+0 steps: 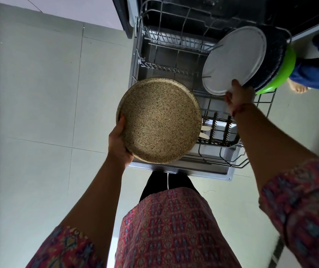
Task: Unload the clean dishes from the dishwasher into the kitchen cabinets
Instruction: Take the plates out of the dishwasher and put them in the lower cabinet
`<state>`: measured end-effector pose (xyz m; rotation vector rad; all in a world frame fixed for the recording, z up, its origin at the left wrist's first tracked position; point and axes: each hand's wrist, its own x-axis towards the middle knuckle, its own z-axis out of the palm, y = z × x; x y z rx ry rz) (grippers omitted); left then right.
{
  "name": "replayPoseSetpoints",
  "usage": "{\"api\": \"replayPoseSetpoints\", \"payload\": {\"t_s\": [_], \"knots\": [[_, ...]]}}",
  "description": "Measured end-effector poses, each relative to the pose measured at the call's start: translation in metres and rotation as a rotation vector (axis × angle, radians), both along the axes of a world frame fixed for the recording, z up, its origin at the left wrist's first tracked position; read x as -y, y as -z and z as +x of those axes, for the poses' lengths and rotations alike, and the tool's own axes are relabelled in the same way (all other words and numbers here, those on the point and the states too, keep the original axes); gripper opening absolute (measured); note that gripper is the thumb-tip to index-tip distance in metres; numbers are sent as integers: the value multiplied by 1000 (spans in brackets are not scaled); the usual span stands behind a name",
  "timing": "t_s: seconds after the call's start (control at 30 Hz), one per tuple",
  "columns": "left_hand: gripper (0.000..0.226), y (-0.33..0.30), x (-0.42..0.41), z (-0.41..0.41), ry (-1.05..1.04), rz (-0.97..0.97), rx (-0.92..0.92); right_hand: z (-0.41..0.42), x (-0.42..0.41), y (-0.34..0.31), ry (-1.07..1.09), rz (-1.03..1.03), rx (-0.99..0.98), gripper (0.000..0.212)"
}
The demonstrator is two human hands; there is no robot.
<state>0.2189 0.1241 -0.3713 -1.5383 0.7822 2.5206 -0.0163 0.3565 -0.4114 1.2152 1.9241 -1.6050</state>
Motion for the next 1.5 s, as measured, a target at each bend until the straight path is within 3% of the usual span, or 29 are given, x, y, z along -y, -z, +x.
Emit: {"api": "replayPoseSetpoints", "payload": {"t_s": [0.13,0.2,0.37,0.5,0.6,0.73,0.87,1.03,1.17,1.23,1.3,1.4,1.5], "knots": [[38,1,-5,3,-30,19,-46,-27,-7,7,-74,100,-5,10],[37,1,-8,4,-39,32,-62,-31,-7,6,-226,238,-67,15],[39,-10,-13,5,-55,46,-68,-5,-8,-38,-418,436,-355,24],[40,-26,-12,0,-41,43,-123,43,-8,-90,-689,603,-576,18],[63,-37,-12,-4,-38,30,-135,86,-3,-124,-1008,714,-922,16],[79,-50,-13,-10,-7,17,-134,122,-4,-150,-1358,622,-1208,27],[68,-53,-11,-13,-6,9,-181,142,-5,-149,-1637,571,-1271,33],[67,-54,-5,-18,-11,-33,-261,158,-7,-138,-1774,695,-1422,30],[80,-55,-5,-18,-52,37,-279,160,-8,-140,-1853,666,-1377,29],[75,-56,-4,-16,-67,34,-275,159,-8,-145,-1843,571,-1303,28],[66,-58,-2,-15,-78,33,-269,153,-9,-151,-1646,479,-1177,33],[64,-63,0,-14,-53,66,-245,137,-2,-154,-1044,491,-891,39],[64,-70,-3,-15,-22,80,-240,121,22,-151,-582,143,-496,40]]}}
